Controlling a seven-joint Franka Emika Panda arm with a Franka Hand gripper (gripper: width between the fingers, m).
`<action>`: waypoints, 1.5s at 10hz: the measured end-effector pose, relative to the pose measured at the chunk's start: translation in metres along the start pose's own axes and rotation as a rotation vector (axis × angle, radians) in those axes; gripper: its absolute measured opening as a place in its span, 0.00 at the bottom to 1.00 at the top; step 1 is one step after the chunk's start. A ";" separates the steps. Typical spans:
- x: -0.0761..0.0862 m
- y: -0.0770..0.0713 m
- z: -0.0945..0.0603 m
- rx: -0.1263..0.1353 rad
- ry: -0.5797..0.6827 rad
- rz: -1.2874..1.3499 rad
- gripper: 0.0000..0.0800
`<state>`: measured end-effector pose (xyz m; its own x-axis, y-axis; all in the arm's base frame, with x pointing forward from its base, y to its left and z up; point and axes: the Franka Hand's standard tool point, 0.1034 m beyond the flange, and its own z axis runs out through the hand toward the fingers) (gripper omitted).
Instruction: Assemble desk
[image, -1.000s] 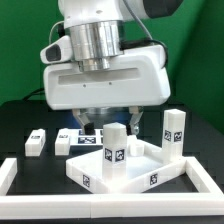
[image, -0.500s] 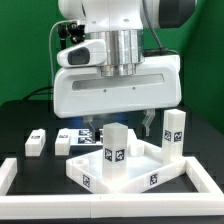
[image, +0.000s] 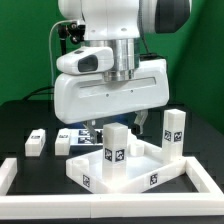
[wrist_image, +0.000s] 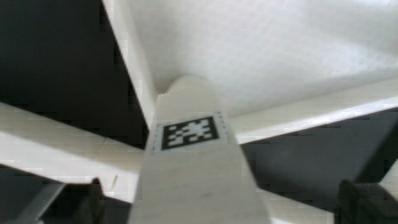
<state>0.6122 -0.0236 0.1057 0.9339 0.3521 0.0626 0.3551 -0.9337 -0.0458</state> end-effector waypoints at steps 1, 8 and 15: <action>0.000 0.000 0.000 0.000 -0.001 0.000 0.81; -0.001 0.002 0.001 0.000 0.004 0.238 0.36; 0.000 0.019 -0.001 0.050 0.073 1.290 0.36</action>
Offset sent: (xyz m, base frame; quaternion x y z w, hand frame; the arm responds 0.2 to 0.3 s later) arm 0.0000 0.0000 0.0000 0.0000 0.0000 0.0650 0.9979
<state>0.6189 -0.0414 0.1063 0.5976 -0.8018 -0.0008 -0.7928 -0.5907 -0.1503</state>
